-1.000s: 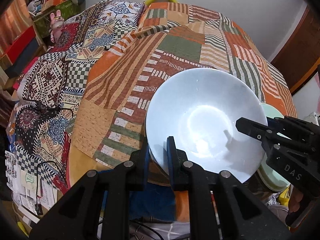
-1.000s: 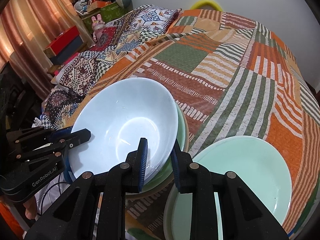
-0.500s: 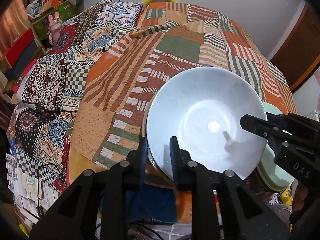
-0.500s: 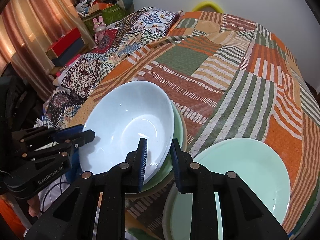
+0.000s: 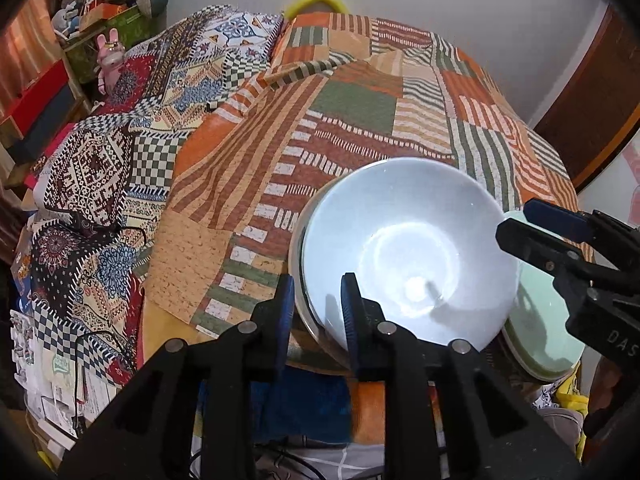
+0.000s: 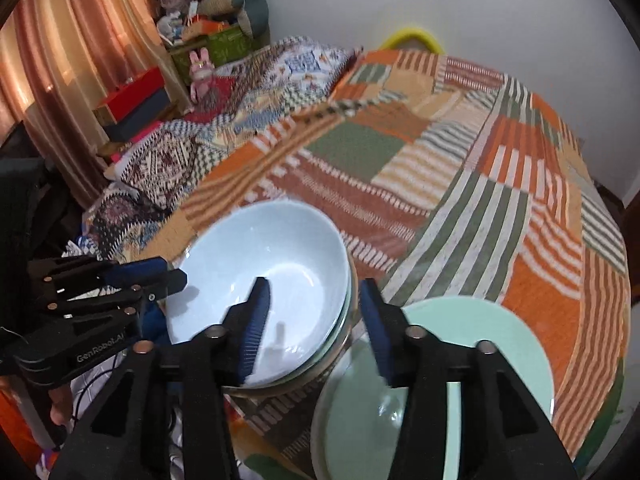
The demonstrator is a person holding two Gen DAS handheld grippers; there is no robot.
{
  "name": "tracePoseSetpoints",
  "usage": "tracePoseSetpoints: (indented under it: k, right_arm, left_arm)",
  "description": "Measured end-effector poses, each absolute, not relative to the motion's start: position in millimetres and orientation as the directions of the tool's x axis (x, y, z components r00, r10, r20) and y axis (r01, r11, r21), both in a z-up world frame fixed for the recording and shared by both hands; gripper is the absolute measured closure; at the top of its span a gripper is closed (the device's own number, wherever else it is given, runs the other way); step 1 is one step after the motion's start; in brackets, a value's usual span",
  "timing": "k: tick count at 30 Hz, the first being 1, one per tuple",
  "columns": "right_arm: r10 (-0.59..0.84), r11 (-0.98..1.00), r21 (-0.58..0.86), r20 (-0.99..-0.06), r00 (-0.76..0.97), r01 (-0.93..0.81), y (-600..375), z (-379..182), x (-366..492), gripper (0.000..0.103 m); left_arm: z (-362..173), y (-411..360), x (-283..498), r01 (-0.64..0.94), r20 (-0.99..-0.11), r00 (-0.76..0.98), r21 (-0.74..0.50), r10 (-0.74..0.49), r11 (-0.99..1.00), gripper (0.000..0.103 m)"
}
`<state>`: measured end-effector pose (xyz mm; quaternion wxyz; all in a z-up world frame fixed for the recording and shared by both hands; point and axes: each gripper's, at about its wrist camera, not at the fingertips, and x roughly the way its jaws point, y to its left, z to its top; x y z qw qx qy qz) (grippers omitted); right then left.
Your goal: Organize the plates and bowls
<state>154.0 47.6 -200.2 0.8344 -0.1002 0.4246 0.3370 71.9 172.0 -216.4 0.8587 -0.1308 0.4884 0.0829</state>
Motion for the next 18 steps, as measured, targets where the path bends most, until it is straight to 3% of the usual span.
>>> tracePoseSetpoints:
  k: [8, 18]
  right_arm:
    - [0.482, 0.778, 0.187, -0.79, 0.379, -0.6, 39, -211, 166, 0.056]
    - [0.506, 0.774, 0.295, -0.82, 0.268, -0.561, 42, -237, 175, 0.056]
  left_arm:
    - [-218, 182, 66, -0.3, -0.856, 0.518, -0.168, 0.012, 0.939, 0.064]
    - [-244, 188, 72, -0.305, -0.875, 0.48, -0.234, -0.063, 0.923, 0.063]
